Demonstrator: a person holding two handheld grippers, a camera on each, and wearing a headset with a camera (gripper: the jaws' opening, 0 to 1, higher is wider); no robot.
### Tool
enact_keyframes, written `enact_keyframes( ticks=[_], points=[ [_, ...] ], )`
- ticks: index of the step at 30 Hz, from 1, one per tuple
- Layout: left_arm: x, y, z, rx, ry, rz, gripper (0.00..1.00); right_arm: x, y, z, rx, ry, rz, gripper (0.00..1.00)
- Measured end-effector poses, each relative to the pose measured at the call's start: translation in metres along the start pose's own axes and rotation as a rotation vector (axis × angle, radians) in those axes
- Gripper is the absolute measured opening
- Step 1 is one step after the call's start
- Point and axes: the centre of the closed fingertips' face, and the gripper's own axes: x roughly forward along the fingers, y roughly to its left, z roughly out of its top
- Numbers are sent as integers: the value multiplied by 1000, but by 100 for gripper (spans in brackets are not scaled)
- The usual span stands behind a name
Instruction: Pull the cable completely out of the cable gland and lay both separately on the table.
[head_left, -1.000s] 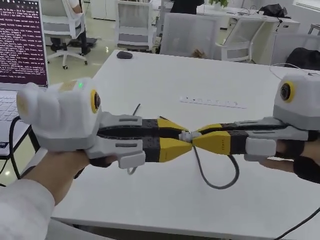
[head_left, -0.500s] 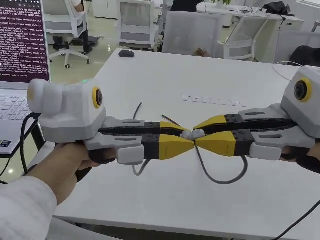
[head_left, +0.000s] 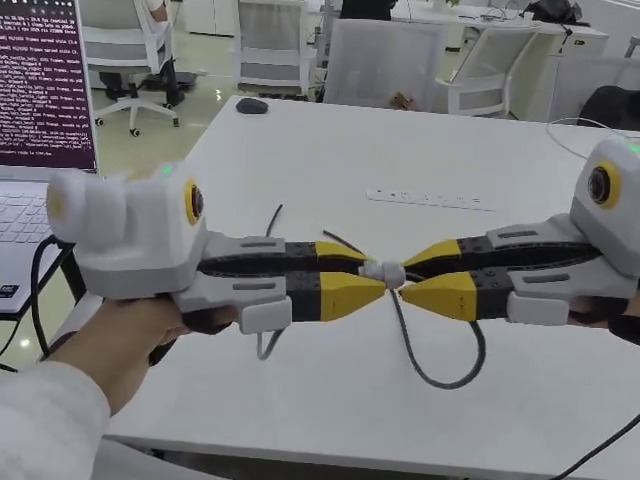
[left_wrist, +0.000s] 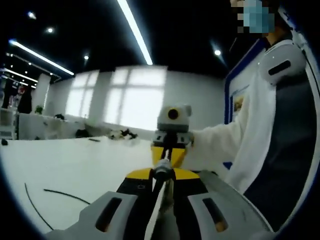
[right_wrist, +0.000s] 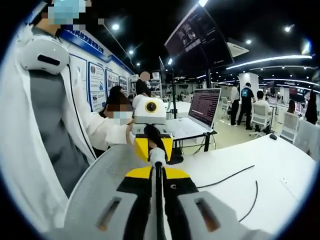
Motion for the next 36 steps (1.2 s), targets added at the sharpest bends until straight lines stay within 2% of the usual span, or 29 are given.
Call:
enact_keyframes(
  ticks=[1, 3, 6, 7, 9, 10, 11, 13, 14, 17, 18, 19, 21, 22, 23, 26, 29, 36],
  points=[
    [1, 0, 0, 13, -2, 7, 15, 2, -1, 1, -17, -12, -6, 4],
    [0, 1, 1, 50, -13, 11, 16, 1, -2, -1, 18, -20, -9, 3],
    [1, 3, 3, 32, -36, 24, 17, 0, -1, 0, 7, -59, -23, 3],
    [2, 1, 6, 2, -58, 12, 20, 0, 0, 2, 13, -77, -24, 3],
    [5, -1, 8, 4, -76, 1, 33, 1, 3, 4, 16, -109, -20, 3],
    [7, -2, 7, 6, -72, 1, 37, 2, 4, 6, 16, -128, -25, 3],
    [8, -2, 3, 11, -52, 2, 38, 2, 4, 7, 18, -137, -29, 3],
    [8, -3, -2, 10, -25, -9, 28, 3, 6, 8, 24, -152, -26, 3],
    [7, -2, -1, 12, -29, -4, 23, 3, 7, 9, 24, -153, -23, 3],
    [5, -1, -2, -19, -28, -7, 20, 5, 7, 9, 20, -154, -32, 3],
    [5, -6, -3, -44, -17, -40, 17, 5, 7, 9, 21, -155, -36, 3],
    [5, -3, -3, -52, -13, -22, 17, 5, 8, 8, 26, -158, -32, 3],
    [3, -2, -3, -55, -12, -10, 16, 6, 6, 4, 26, -140, -52, 3],
    [2, 0, -4, -47, 0, 1, 16, 7, 6, 2, 14, -125, -61, 4],
    [0, 1, -7, -32, 14, 5, 16, 8, 4, -4, -16, -89, -71, 4],
    [-1, 4, -16, -42, 52, 22, 16, 8, -1, -14, -41, -39, -90, 4],
    [-2, 8, -19, -53, 70, 33, 16, 7, -4, -21, -38, -22, -102, 4],
    [-3, 13, -22, -69, 77, 51, 16, -2, -13, -38, -54, 30, -142, 4]
  ],
)
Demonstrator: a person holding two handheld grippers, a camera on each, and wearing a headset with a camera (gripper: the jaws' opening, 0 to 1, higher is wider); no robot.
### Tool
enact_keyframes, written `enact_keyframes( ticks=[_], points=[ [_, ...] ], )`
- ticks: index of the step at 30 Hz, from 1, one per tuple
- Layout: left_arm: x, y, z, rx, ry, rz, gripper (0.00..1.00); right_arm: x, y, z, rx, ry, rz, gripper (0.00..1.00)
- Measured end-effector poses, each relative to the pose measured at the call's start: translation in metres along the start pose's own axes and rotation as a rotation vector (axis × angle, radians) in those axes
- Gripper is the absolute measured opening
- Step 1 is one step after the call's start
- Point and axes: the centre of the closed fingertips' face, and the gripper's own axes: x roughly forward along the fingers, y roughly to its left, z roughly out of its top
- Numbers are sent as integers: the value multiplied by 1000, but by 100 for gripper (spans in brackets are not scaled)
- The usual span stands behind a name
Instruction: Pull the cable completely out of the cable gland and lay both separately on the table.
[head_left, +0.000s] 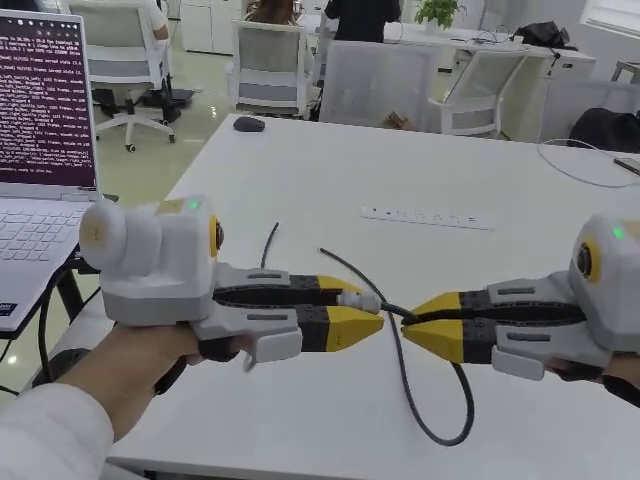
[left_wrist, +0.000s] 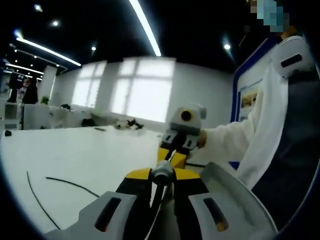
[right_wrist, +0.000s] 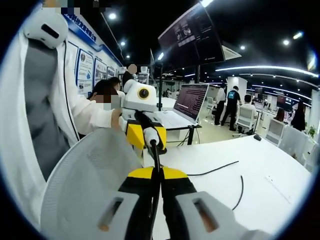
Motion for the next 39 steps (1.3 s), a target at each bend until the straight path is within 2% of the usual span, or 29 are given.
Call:
enact_keyframes(
  ticks=[4, 7, 11, 13, 16, 19, 25, 29, 30, 32, 34, 36, 37, 39],
  points=[
    [-1, 2, 1, -1, -3, 12, 16, -4, -5, -15, 5, 38, -15, 4],
    [-4, 6, 3, -14, -18, 27, 16, -10, -12, -35, 15, 98, -45, 4],
    [-6, 9, 8, -20, -45, 44, 16, -18, -20, -48, 48, 118, -87, 4],
    [-6, 10, 11, -34, -68, 51, 16, -21, -22, -51, 56, 121, -98, 4],
    [-5, 8, 14, -50, -93, 34, 16, -24, -26, -54, 61, 127, -117, 4],
    [-4, 10, 12, -70, -83, 38, 16, -25, -26, -54, 61, 129, -122, 4],
    [-3, 12, 14, -33, -88, 51, 16, -25, -24, -52, 94, 143, -111, 4],
    [-5, 13, 17, -38, -106, 59, 16, -24, -21, -45, 82, 137, -95, 14],
    [-6, 13, 18, -38, -108, 59, 16, -23, -22, -37, 87, 117, -100, 18],
    [-5, 12, 16, -36, -100, 58, 16, -21, -22, -24, 96, 77, -92, 20],
    [-2, 11, 14, -24, -83, 57, 16, -17, -20, -5, 120, 22, -74, 18],
    [-2, 10, 13, -20, -80, 53, 16, -12, -17, 13, 101, -28, -46, 16],
    [-2, 10, 13, -20, -80, 53, 16, -9, -14, 22, 98, -45, -30, 17],
    [-3, 11, 13, -23, -78, 55, 16, -4, -12, 29, 92, -44, -21, 19]
  ],
)
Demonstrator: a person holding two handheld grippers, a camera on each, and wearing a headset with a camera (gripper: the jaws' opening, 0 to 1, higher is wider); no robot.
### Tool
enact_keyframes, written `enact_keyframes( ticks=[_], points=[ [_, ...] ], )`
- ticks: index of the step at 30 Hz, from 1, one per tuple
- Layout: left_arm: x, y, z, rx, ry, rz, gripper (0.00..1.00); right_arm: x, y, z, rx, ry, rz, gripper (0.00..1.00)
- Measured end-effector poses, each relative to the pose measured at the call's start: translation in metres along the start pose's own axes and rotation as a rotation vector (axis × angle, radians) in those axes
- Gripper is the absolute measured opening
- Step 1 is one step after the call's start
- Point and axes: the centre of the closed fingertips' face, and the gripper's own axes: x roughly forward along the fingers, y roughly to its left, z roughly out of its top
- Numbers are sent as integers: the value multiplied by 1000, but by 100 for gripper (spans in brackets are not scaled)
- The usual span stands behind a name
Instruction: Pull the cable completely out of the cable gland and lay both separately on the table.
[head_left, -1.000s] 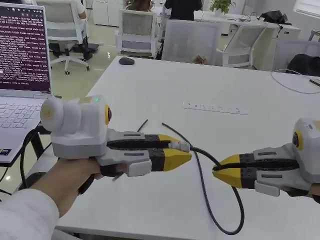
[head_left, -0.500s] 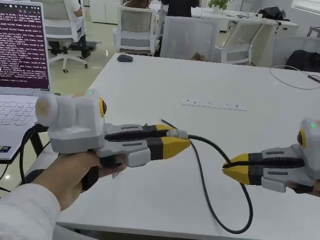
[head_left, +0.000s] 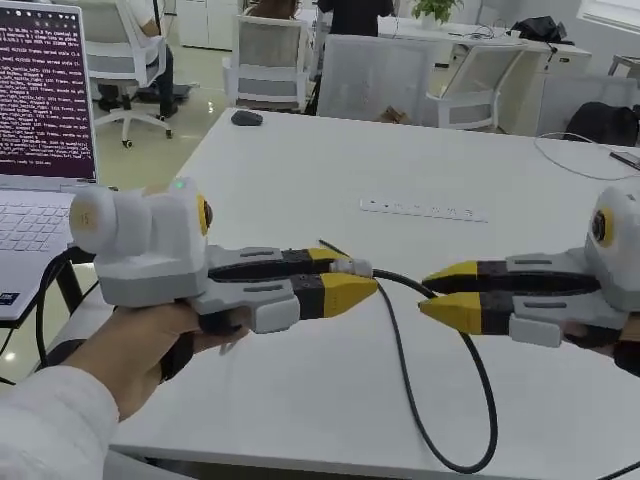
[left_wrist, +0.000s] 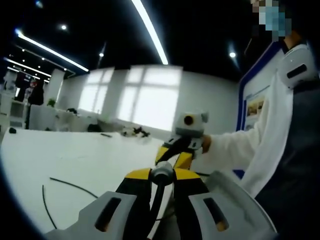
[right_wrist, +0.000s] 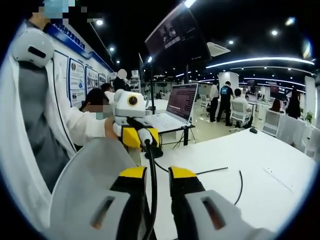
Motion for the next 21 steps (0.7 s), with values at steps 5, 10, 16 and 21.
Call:
enact_keyframes(
  ticks=[5, 10, 16, 21],
  points=[
    [0, 0, -1, 1, 6, -2, 16, 14, 7, 9, -68, 10, 31, 16],
    [1, -1, -2, -3, 9, -7, 17, 18, 9, 8, -78, 11, 51, 6],
    [0, -1, -1, -3, 5, -6, 17, 19, 10, 11, -80, 1, 65, 5],
    [0, 0, -2, -5, 10, -2, 17, 20, 7, 9, -53, 6, 69, 5]
  ],
)
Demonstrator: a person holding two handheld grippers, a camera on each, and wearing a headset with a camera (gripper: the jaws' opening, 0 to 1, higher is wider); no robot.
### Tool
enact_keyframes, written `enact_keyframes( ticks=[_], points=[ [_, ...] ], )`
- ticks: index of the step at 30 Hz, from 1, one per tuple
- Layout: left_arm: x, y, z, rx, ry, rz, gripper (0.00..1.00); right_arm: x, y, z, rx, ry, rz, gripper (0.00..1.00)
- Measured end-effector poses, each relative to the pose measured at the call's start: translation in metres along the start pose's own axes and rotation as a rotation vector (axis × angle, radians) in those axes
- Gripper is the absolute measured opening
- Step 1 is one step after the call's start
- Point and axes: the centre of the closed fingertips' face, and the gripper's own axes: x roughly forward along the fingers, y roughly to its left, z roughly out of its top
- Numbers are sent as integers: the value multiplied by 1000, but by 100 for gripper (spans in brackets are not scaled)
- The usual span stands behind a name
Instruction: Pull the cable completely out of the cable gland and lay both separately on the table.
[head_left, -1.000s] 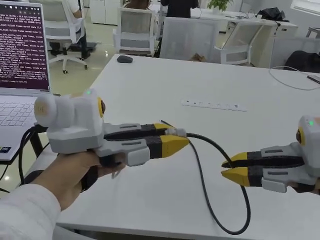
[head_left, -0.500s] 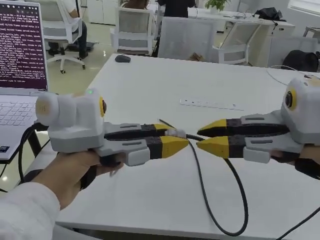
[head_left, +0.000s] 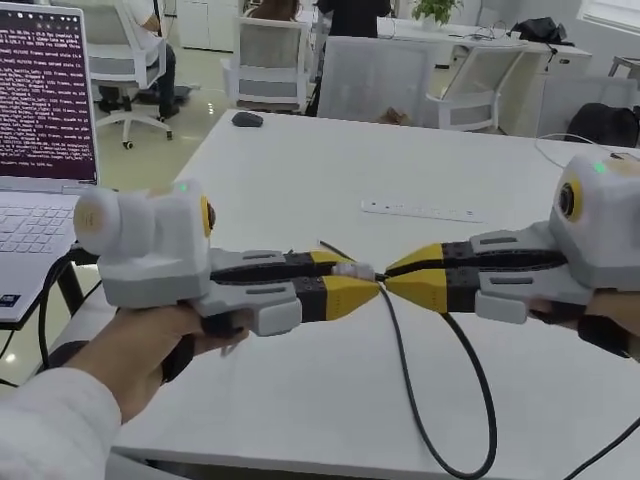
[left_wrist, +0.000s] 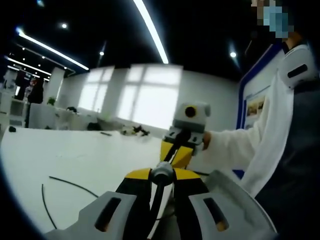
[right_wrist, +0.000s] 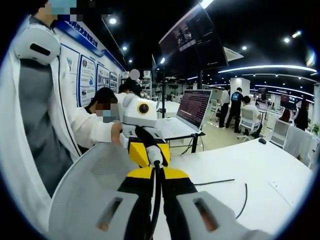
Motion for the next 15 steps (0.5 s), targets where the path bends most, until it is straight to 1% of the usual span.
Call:
enact_keyframes(
  ticks=[3, 8, 9, 11, 12, 13, 14, 15],
  points=[
    [0, 0, -1, 4, 8, 0, 17, 1, 0, -1, 20, 13, 6, 5],
    [0, 1, -1, 3, 8, 1, 17, 1, -1, -2, 27, 25, 11, 5],
    [0, 1, -2, 5, 10, 1, 17, 2, -1, -6, 30, 51, 13, 5],
    [1, 0, -3, 12, 16, 0, 17, 4, 0, -9, 3, 78, 14, 5],
    [1, 0, -3, 12, 18, 2, 17, 4, 0, -10, -6, 83, 10, 4],
    [0, 1, -3, 10, 18, 5, 17, 5, -1, -9, -34, 78, 4, 4],
    [0, 2, -2, 5, 12, 6, 17, 5, -1, -7, -33, 66, 4, 4],
    [-1, 2, 0, 0, 3, 7, 17, 4, -2, -5, -10, 55, 4, 4]
  ],
)
